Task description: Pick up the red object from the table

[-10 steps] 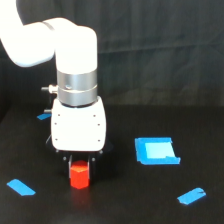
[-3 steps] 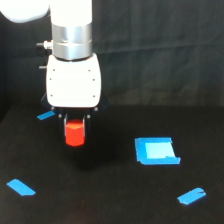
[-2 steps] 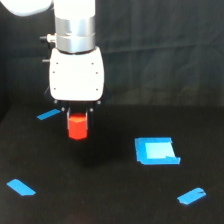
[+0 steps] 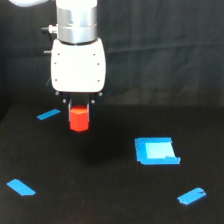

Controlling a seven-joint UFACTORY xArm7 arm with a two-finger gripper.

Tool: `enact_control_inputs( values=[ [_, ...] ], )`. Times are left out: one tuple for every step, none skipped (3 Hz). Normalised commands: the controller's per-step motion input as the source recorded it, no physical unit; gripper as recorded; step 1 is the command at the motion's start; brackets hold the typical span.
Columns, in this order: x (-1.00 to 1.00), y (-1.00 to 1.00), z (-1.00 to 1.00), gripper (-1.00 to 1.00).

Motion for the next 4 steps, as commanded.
enact_control_inputs(
  values=[
    [0.04, 0.0, 0.11, -1.0],
    [0.07, 0.0, 0.07, -0.98],
    [0.02, 0.04, 0.01, -1.0],
    [0.02, -0.03, -0.04, -0.97]
  ],
)
